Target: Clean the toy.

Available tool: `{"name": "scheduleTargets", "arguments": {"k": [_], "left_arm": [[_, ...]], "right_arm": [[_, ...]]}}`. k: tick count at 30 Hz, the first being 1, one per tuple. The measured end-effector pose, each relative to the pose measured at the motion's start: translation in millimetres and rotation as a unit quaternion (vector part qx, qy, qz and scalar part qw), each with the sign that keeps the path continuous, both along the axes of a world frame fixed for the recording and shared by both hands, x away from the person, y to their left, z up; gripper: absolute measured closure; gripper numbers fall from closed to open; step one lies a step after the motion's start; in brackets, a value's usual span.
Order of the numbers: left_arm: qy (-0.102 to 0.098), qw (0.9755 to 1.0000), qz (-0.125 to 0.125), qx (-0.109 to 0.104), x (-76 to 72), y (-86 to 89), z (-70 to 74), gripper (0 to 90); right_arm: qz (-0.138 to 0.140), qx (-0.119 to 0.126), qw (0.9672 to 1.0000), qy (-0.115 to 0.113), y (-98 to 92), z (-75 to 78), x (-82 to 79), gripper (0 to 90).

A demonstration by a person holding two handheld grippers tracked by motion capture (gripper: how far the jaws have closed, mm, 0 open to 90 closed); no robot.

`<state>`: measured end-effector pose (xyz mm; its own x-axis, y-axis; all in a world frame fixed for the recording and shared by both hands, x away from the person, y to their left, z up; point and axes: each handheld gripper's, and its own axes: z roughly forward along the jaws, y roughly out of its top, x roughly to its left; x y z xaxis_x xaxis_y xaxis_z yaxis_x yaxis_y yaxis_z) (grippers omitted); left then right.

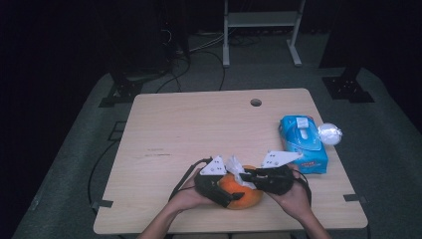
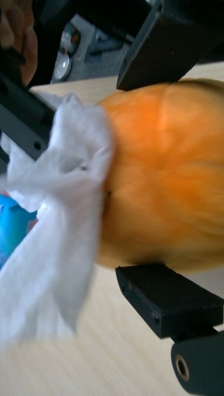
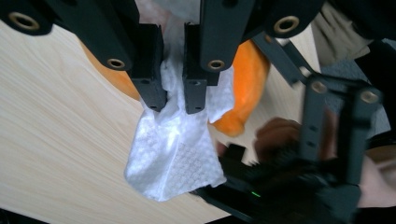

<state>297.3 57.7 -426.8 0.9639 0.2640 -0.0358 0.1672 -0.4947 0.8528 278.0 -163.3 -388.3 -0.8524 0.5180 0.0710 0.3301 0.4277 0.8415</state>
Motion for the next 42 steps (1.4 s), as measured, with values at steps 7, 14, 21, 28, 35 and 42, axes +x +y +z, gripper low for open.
{"name": "scheduleTargets", "arguments": {"k": [7, 14, 21, 28, 35, 42], "left_arm": [[-0.077, 0.9970, -0.007, 0.006, -9.5, -7.0, 10.0, 33.7], [-0.080, 0.9960, -0.034, 0.021, -4.4, 7.4, 6.0, 34.7], [-0.039, 0.9988, -0.026, 0.017, -2.4, 3.2, 5.2, 13.4], [-0.056, 0.9972, -0.047, 0.016, -1.5, 18.1, 2.4, 32.2], [-0.070, 0.9971, -0.028, 0.008, 0.1, 14.3, 7.5, 34.3], [-0.074, 0.9970, -0.010, 0.022, 9.0, 20.7, 8.2, 27.3]], "right_arm": [[-0.001, 0.017, 0.9993, -0.032, 4.0, 15.0, -6.3, 80.0], [-0.027, 0.007, 0.9994, -0.020, -10.7, 1.6, 5.5, 79.8], [-0.035, 0.021, 0.9992, -0.002, -14.8, -4.0, 4.2, 79.8], [-0.022, 0.033, 0.9991, 0.013, -18.3, -4.7, 7.4, 79.9], [-0.042, 0.045, 0.9976, 0.031, -28.5, -10.2, 11.3, 80.1], [-0.025, 0.040, 0.9987, 0.016, -14.1, -3.8, 9.1, 80.1]]}}
